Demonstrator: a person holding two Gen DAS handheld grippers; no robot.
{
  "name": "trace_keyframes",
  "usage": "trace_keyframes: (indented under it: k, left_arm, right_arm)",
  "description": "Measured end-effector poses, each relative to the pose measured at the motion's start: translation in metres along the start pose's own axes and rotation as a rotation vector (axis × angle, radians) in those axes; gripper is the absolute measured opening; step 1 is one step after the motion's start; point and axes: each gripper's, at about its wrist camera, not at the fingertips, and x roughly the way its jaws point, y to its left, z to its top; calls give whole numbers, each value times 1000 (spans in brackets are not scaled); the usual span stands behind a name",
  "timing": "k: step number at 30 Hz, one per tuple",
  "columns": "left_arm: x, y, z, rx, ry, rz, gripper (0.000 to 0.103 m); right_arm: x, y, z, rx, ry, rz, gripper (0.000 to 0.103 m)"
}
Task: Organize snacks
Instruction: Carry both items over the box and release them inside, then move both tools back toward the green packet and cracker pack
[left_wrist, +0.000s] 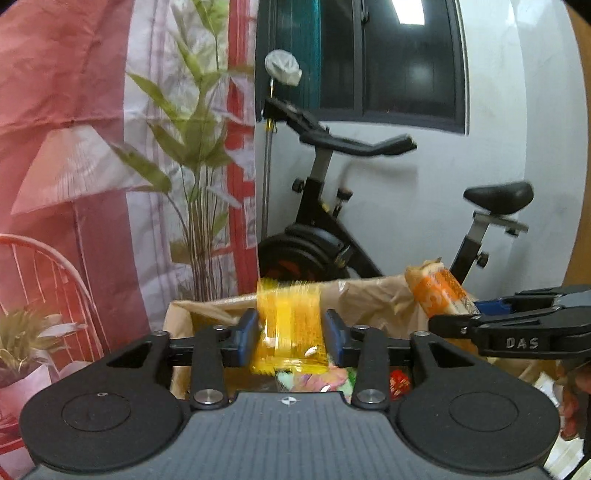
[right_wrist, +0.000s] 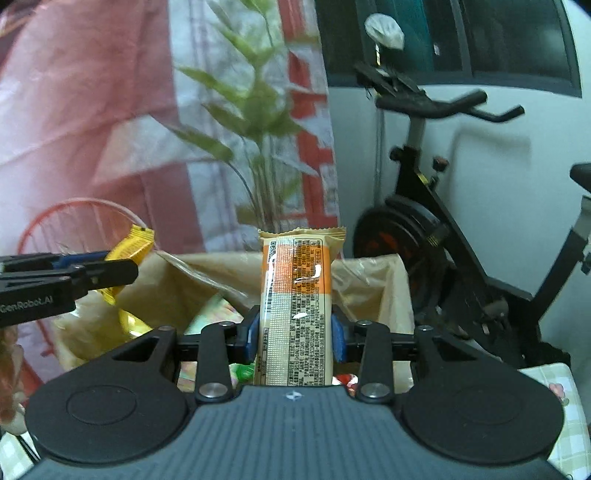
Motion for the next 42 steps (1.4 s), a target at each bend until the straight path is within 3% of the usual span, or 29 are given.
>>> trace_keyframes:
  k: [1,2,4,14,25,42]
  left_arm:
    - [1,0,-2,-2,5,1,60]
    - [1,4,-3,-7,4,-3,64]
    - [-3,8,-5,-20,10,-1,65]
    - [-58,14,-6,-28,15,46,71]
    - [-138,-2,-29,-17,-14,60,73]
    - [-172,-29,-75,7,-19,49,73]
  right_arm:
    - [0,-2,-2,6,1,-4,44]
    - [-1,-3,-3,7,-1,0,54]
    - [-7,-2,-6,-11,-13,13,65]
    - [-60,21,-15,-61,-41,48,68]
    - [-129,31,-55,-34,-58,60,70]
    - [-164,27,-115,-4,-23,48,70]
